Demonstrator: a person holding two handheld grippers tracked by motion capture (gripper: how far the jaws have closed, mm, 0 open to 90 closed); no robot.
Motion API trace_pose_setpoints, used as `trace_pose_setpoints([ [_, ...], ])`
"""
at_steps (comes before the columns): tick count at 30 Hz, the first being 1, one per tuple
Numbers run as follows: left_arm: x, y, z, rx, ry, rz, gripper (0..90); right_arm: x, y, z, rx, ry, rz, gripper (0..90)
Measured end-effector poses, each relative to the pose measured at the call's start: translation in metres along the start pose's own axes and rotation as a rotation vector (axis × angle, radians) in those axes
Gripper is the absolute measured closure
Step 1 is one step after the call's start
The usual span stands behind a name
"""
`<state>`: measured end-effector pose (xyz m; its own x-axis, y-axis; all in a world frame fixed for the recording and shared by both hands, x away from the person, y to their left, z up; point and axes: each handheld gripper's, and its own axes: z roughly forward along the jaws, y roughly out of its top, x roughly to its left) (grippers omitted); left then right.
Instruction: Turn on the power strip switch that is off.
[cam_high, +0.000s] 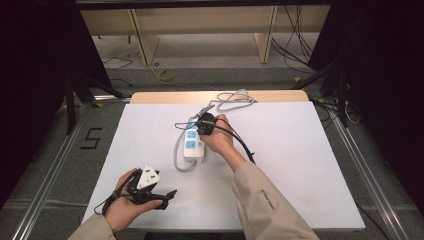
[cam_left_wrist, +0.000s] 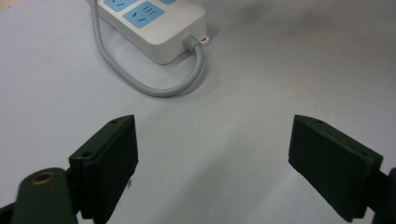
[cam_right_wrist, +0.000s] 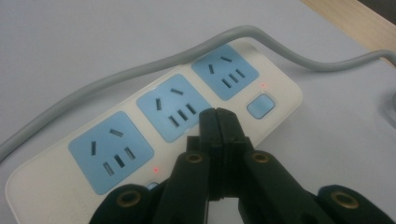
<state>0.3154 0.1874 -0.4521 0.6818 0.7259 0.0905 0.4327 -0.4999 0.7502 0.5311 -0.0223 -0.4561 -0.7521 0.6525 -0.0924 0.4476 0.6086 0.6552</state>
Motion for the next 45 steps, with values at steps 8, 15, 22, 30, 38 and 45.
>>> trace_pose_setpoints([
  [8, -0.0001, 0.0001, 0.0001, 0.0, -0.001, 0.001, 15.5, 0.001, 0.0015, 0.0003, 0.014, -0.005, -0.008, 90.0],
  [15, -0.0003, 0.0001, 0.0, 0.0, 0.0, 0.0, 15.5, 0.001, 0.0022, 0.0004, 0.024, -0.004, -0.004, 90.0],
  [22, -0.0003, 0.0003, 0.0004, 0.004, -0.002, 0.002, 15.5, 0.0013, 0.0034, 0.0009, 0.031, -0.007, -0.019, 90.0],
  [30, -0.0003, 0.0002, 0.0003, 0.003, -0.002, 0.001, 15.5, 0.0024, 0.0052, 0.0009, 0.05, -0.015, -0.038, 90.0],
  [38, -0.0003, 0.0002, 0.0005, 0.003, -0.002, 0.001, 15.5, 0.0025, 0.0063, 0.0014, 0.056, -0.016, -0.039, 90.0],
  [45, -0.0001, 0.0003, 0.0004, 0.006, -0.003, 0.006, 15.5, 0.0026, 0.0069, 0.0015, 0.063, -0.015, -0.039, 90.0],
])
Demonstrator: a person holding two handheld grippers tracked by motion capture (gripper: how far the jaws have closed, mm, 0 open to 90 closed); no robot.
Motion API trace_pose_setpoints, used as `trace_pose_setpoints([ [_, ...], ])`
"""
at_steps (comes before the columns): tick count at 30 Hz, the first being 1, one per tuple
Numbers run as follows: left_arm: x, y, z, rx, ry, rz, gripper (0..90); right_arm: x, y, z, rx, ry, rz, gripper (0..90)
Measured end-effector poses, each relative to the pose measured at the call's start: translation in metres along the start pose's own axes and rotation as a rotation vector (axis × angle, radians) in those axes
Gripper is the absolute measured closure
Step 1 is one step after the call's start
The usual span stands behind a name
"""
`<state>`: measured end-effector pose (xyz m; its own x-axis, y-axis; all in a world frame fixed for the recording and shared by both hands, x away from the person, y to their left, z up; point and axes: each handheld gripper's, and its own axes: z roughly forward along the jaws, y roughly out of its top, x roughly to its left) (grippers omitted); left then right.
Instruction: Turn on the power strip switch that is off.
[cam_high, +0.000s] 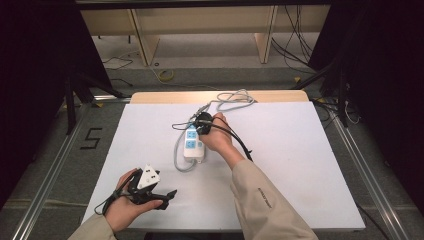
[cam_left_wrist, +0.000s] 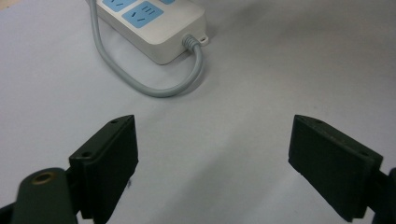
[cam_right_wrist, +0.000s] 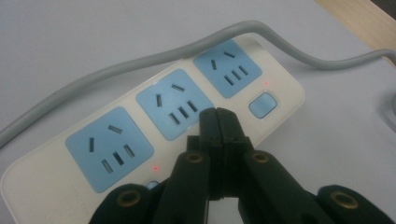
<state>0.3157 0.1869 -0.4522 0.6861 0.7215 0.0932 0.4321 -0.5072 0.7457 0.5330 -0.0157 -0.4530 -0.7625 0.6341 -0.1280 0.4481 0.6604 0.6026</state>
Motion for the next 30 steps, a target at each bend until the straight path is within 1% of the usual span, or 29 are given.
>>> trace_pose_setpoints([
  [12, -0.0002, 0.0, 0.0002, -0.001, 0.002, 0.001, 15.5, 0.0014, 0.0002, 0.0001, 0.004, -0.009, -0.001, 90.0],
  [21, -0.0002, -0.0001, 0.0005, -0.002, 0.003, 0.0, 15.5, 0.0028, 0.001, 0.0006, 0.004, -0.019, 0.017, 90.0],
  [22, -0.0003, -0.0001, 0.0005, -0.002, 0.003, 0.001, 15.5, 0.0025, 0.0012, 0.0008, 0.005, -0.021, 0.004, 90.0],
  [23, -0.0003, -0.0001, 0.0004, -0.002, 0.003, 0.001, 15.5, 0.0036, 0.0015, 0.0007, 0.008, -0.021, 0.014, 90.0],
  [29, -0.0004, -0.0001, 0.0003, -0.004, 0.004, -0.003, 15.5, 0.0041, 0.0022, 0.001, 0.019, -0.026, 0.006, 90.0],
  [30, -0.0003, 0.0, 0.0, -0.001, 0.003, 0.001, 15.5, 0.0049, 0.0022, 0.0018, 0.014, -0.019, 0.013, 90.0],
])
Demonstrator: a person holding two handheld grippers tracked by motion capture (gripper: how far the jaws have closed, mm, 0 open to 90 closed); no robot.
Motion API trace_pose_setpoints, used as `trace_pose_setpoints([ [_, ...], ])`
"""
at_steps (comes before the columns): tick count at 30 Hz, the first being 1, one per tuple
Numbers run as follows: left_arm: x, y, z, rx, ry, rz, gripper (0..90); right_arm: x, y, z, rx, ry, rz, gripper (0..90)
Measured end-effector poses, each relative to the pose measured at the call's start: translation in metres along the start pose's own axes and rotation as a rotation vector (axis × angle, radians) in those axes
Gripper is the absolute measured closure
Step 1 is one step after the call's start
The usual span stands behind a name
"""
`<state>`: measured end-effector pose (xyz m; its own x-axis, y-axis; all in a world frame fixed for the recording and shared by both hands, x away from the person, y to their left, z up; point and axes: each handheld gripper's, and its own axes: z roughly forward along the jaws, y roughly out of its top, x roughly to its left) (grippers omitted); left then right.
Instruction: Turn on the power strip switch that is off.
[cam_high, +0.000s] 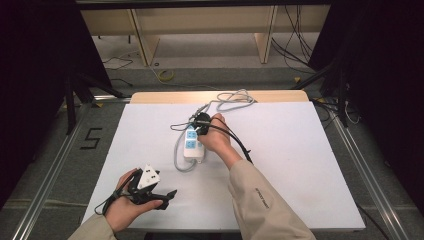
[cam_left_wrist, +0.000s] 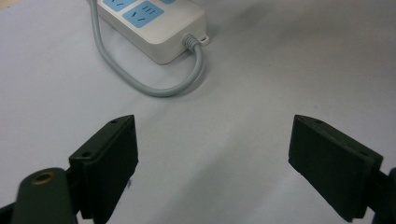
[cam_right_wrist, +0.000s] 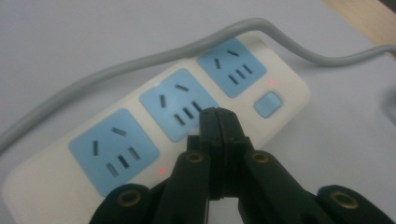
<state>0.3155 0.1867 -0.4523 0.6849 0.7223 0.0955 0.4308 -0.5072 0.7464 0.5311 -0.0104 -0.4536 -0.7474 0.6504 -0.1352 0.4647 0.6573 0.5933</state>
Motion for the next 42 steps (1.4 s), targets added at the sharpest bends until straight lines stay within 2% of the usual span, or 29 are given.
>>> trace_pose_setpoints([
  [1, 0.0, 0.0, 0.0, 0.0, 0.0, 0.0, 15.5, 0.001, 0.0, 0.0, 0.001, 0.015, -0.002, 90.0],
  [6, 0.0, 0.0, 0.0, -0.003, 0.0, -0.005, 15.5, 0.004, 0.0, 0.0, 0.0, -0.006, -0.025, 90.0],
  [13, 0.0, -0.001, 0.0, -0.004, 0.002, -0.008, 15.5, 0.002, -0.001, 0.0, -0.006, 0.009, 0.008, 90.0],
  [21, 0.0, 0.0, 0.0, -0.004, 0.001, -0.007, 15.5, 0.002, -0.001, -0.002, -0.006, 0.009, -0.003, 90.0],
  [23, 0.0, 0.0, 0.0, -0.003, 0.001, -0.007, 15.5, 0.001, -0.001, -0.003, -0.013, 0.01, -0.009, 90.0],
  [26, 0.0, 0.0, 0.0, -0.003, 0.0, -0.005, 15.5, -0.002, -0.001, -0.006, -0.049, 0.021, 0.016, 90.0],
  [42, 0.0, 0.0, 0.001, 0.002, 0.003, -0.007, 15.5, -0.013, -0.009, -0.024, -0.085, 0.01, 0.029, 80.1],
])
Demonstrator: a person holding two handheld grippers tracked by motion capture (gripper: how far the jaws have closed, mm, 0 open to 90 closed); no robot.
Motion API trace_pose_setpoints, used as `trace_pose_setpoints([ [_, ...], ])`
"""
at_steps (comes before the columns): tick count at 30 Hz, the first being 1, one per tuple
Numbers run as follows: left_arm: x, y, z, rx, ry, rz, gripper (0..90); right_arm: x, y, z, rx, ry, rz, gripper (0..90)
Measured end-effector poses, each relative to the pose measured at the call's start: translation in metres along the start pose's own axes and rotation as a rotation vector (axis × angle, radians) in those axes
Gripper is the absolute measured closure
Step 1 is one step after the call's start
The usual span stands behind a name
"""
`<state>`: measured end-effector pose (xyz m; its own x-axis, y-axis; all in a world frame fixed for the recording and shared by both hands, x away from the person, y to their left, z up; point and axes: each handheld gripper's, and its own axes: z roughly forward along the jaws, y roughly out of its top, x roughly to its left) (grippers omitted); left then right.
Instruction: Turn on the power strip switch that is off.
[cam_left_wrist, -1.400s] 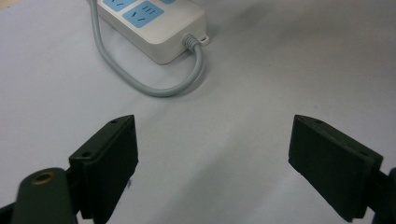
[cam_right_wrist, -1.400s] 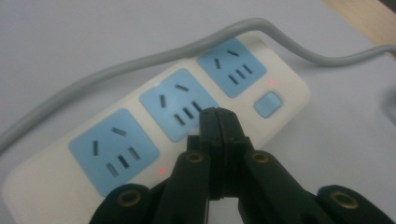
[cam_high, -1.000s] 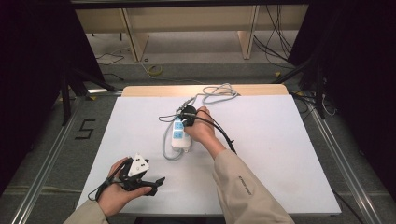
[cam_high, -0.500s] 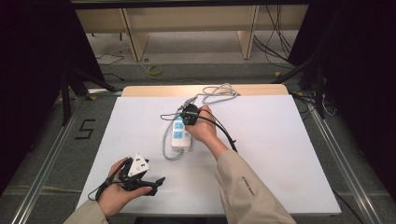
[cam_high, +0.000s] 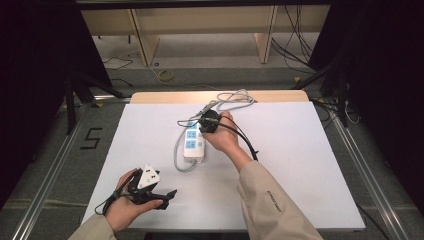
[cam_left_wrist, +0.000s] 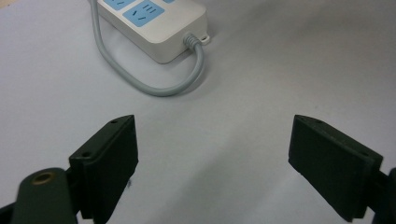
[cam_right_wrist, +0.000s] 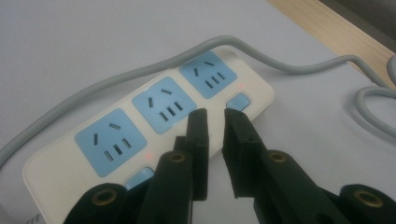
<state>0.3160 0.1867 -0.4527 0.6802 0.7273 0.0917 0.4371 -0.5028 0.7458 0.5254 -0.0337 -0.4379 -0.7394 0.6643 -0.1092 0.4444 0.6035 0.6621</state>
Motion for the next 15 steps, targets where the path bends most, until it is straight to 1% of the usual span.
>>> trace_pose_setpoints([
  [6, 0.0, 0.0, 0.0, 0.0, 0.0, 0.0, 15.5, -0.004, -0.006, -0.007, 0.002, -0.008, 0.001, 75.9],
  [8, 0.0, 0.0, 0.0, 0.0, 0.001, 0.0, 15.5, -0.006, -0.008, -0.01, 0.004, -0.013, 0.008, 73.8],
  [15, 0.0, 0.0, 0.0, 0.002, 0.002, -0.002, 15.5, -0.012, -0.017, -0.018, -0.005, -0.004, 0.043, 68.8],
])
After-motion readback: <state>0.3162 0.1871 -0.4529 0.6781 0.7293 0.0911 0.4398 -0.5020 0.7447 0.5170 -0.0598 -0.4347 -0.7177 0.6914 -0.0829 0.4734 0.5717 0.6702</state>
